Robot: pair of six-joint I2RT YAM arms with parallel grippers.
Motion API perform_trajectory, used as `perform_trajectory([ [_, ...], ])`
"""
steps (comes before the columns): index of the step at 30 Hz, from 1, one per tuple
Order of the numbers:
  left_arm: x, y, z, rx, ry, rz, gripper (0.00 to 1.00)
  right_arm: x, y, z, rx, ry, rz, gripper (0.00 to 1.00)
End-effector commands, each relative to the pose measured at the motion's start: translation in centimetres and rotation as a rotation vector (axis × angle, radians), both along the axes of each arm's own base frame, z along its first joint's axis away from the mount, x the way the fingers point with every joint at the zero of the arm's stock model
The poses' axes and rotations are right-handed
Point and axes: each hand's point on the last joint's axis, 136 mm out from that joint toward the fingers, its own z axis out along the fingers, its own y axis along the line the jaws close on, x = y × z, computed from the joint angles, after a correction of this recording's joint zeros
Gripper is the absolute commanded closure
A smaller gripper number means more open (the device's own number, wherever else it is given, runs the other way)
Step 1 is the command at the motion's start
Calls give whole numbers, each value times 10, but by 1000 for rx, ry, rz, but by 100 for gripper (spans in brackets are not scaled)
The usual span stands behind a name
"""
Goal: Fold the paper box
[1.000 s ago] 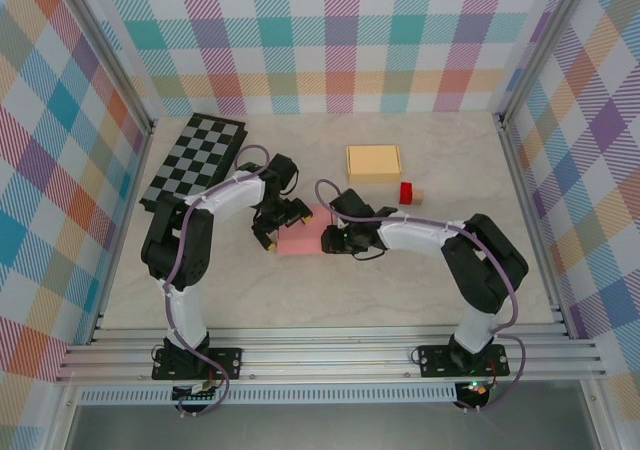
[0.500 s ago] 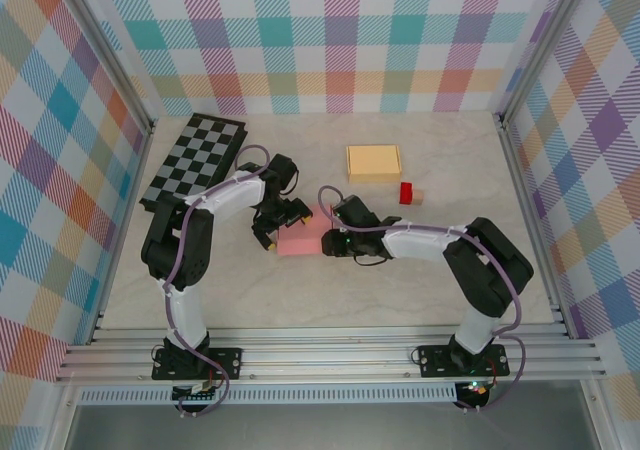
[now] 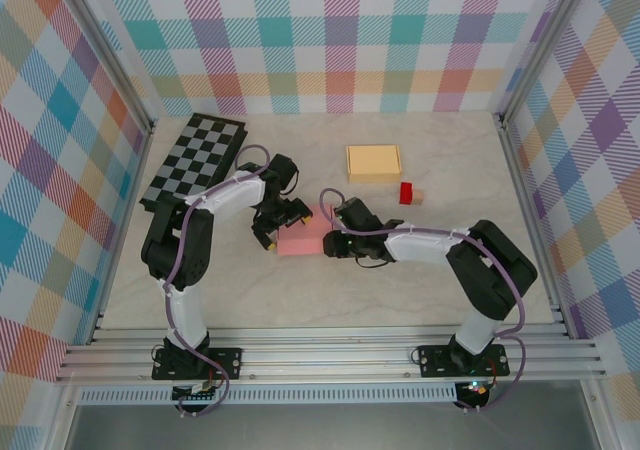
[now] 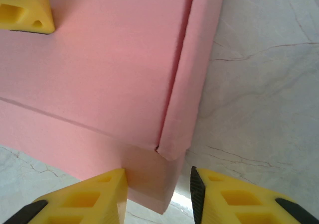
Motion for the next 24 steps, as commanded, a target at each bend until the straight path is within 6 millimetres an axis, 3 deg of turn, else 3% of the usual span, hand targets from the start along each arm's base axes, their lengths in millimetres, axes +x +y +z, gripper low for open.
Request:
perform_trajectory([
  [1,-21,41,-40,199,117,21,1,-10,-24,-15,-97,34,-30,61],
  [10,-21,41,-40,198,118,19,0,-6,-25,-24,-138,35,-17,63],
  [24,-21,37,-39,174,118,17,1,19,-32,-29,-273,-152,91,62],
])
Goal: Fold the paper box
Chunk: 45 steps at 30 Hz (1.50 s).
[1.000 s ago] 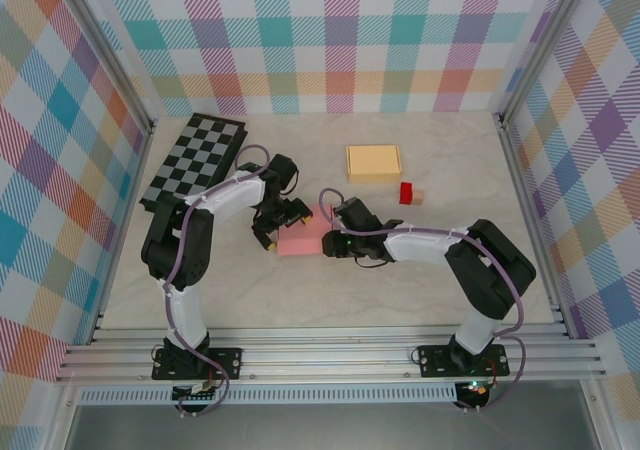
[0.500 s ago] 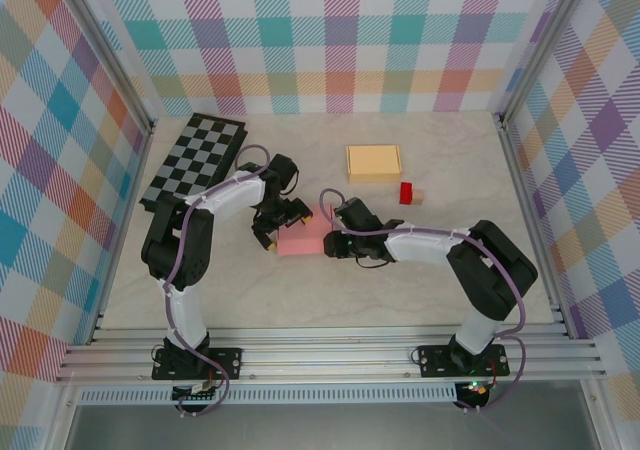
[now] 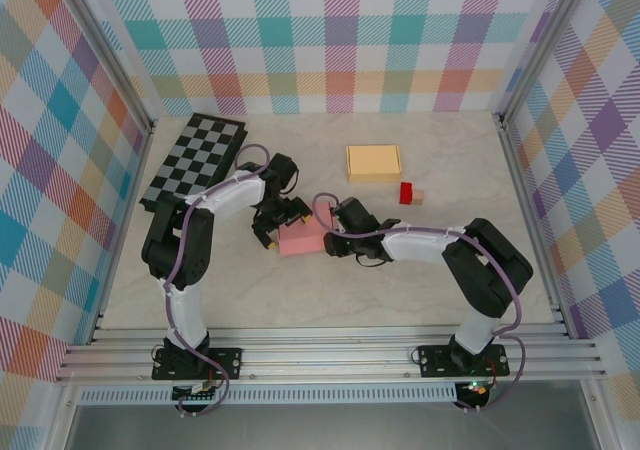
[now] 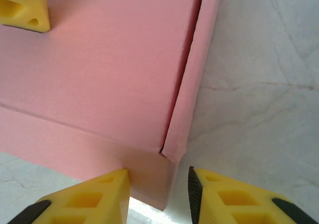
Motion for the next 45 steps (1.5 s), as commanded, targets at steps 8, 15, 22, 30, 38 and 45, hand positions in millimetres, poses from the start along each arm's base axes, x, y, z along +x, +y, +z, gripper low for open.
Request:
perform_trajectory([
  [8,-25,35,-39,167,130,5,1,12,-17,-31,-149,-115,91,59],
  [15,-23,34,-36,165,127,1,1,20,-7,-22,-120,-170,118,57],
  [22,-17,31,-26,150,110,-3,1,16,-15,5,-52,-148,35,54],
  [30,7,19,5,87,33,1,1,4,-26,36,-1,-90,-35,51],
  [38,42,6,50,19,-119,-54,1,-12,-31,56,51,35,-137,51],
  [45,88,-21,97,-75,-420,-403,2,-25,-27,58,103,124,-158,52],
])
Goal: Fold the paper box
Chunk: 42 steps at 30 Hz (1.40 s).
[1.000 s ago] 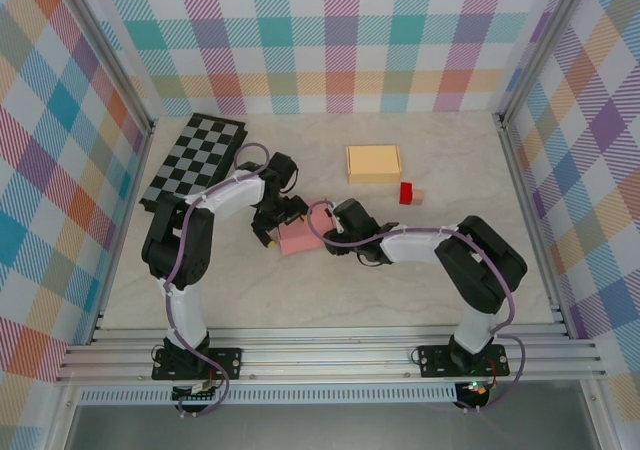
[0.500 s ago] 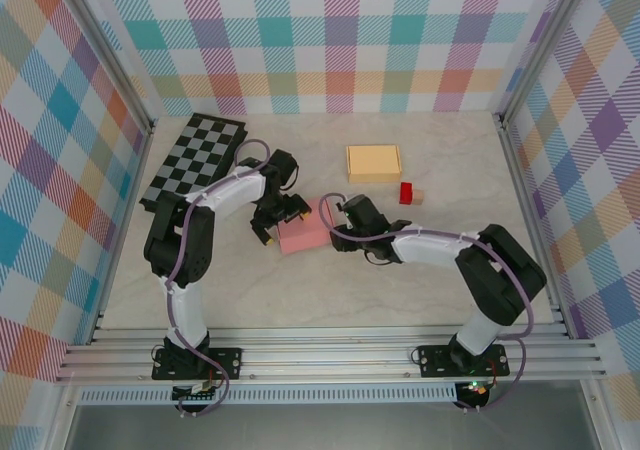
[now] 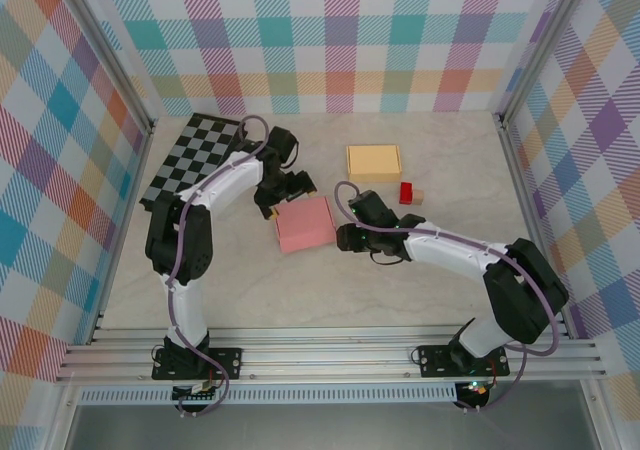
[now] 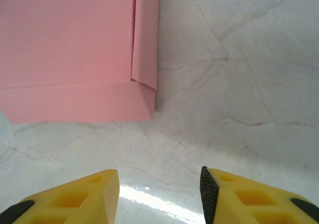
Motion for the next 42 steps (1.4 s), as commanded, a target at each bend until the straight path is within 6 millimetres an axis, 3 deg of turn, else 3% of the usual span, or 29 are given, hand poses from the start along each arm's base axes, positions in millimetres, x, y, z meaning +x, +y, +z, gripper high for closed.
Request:
perform_trajectory([
  [1,30,-9,40,-37,-224,-260,3,-7,6,11,61,59,-26,52],
  [7,56,-4,26,-6,-302,-467,5,-15,18,7,158,124,-47,52],
  [13,65,-2,-4,-124,-244,-436,9,-16,33,-3,254,216,-112,59],
  [17,59,-11,-14,-203,-229,-406,12,-11,34,-14,256,233,-153,69],
  [22,45,-5,-28,-205,-202,-336,12,0,39,-21,287,236,-172,79],
  [29,10,-1,-36,-194,-148,-264,12,13,31,-41,307,288,-216,79],
  [35,-16,-12,-22,-221,-150,-229,11,24,9,-49,309,310,-248,79],
  [40,-9,6,-18,-54,-157,-269,10,29,-6,-48,300,343,-240,79],
  [42,0,4,-16,-45,-175,-310,10,28,-7,-46,293,348,-236,79],
])
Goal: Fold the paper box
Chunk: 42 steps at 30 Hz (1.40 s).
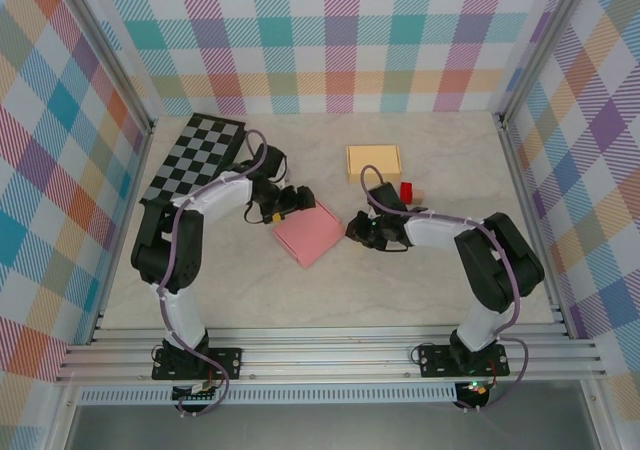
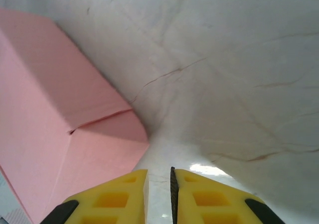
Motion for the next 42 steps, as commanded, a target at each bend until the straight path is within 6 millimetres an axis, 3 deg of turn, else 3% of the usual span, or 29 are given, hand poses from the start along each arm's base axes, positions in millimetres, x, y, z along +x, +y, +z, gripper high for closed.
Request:
perform_trajectory([
  [1,15,6,9,63,-56,-49,10,-7,3,1,4,32,53,79],
  [7,33,-21,9,-24,-103,-146,11,-5,13,-3,60,64,48,83],
  [27,6,-71,-23,-58,-28,-246,11,20,31,1,118,-27,83,85],
  [33,-16,-105,-17,-172,-3,-282,12,32,50,32,248,-178,137,85],
  [42,-32,-156,54,-425,-78,-327,11,41,69,108,378,-350,227,83],
])
